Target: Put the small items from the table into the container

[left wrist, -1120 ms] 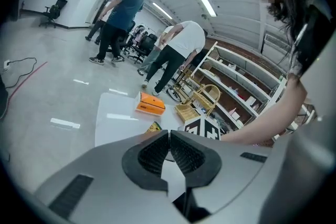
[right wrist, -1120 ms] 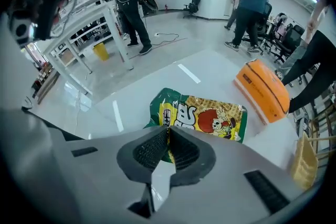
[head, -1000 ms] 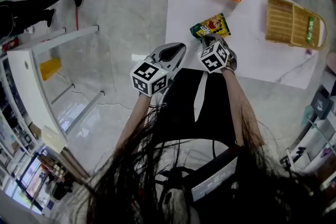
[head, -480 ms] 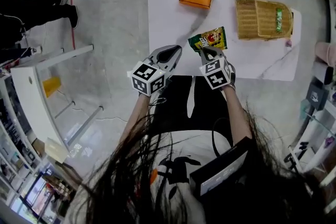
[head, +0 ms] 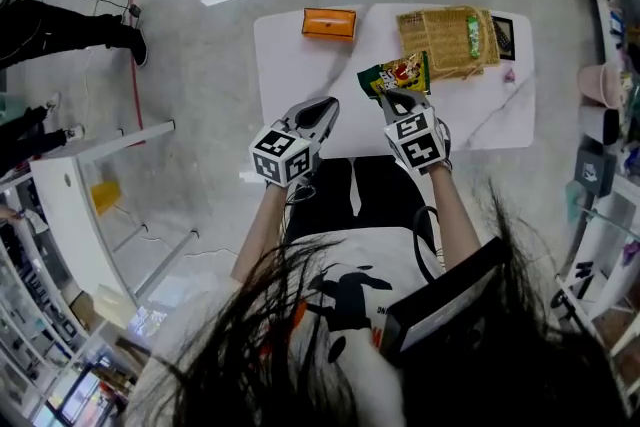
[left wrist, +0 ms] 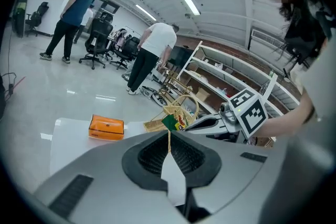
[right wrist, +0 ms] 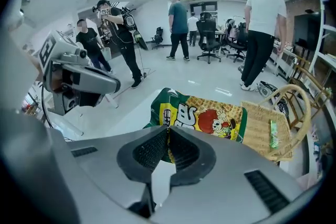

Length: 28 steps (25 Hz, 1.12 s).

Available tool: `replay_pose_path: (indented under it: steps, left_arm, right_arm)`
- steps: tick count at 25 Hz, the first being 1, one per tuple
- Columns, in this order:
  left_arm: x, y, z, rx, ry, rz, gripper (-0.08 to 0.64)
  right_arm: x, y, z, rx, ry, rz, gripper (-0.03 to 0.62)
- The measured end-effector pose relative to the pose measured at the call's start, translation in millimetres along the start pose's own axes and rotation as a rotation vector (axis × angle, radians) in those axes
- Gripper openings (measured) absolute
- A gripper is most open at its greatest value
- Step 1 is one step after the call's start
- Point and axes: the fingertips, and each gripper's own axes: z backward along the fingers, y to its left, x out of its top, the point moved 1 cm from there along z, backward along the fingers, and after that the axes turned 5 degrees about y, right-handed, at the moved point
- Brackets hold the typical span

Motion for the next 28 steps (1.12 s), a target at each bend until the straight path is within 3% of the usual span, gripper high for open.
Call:
replay_pose_path:
  steps: [9, 15, 28]
  left_arm:
    - [44, -26, -32, 0.006, -0.035, -0.032, 0.009]
    - [54, -36, -38, 0.014, -0.035, -0.031, 0.009]
    - [47, -43, -40, 0.023, -0.014, -0.027, 0.009]
  right_arm:
    - [28, -76, 23, -0.043, -0.048, -0.034, 0.025]
    - [38, -111, 14, -0.067, -0.044, -0.055, 0.025]
    - [-2, -150, -9, -0.138, 0.045, -0.186, 0.034]
